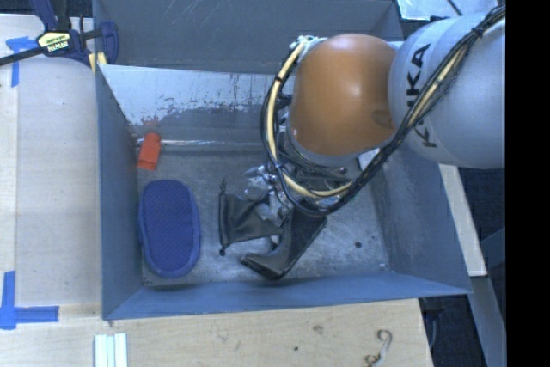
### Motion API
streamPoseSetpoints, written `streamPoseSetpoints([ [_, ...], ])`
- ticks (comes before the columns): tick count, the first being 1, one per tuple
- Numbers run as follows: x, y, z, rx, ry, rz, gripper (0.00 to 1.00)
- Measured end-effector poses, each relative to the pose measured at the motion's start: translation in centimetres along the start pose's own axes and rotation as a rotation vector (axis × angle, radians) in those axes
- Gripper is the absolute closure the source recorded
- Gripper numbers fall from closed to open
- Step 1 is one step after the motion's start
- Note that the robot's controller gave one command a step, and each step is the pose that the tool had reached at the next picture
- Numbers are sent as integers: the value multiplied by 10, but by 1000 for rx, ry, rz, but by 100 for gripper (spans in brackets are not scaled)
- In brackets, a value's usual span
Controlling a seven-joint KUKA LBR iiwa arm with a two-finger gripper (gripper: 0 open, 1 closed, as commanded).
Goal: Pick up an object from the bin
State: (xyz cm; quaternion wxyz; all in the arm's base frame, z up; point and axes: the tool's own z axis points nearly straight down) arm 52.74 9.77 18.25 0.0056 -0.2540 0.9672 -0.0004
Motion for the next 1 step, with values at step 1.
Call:
streamPoseSetpoints([
  [1,2,3,-76,0,-1,19,100],
])
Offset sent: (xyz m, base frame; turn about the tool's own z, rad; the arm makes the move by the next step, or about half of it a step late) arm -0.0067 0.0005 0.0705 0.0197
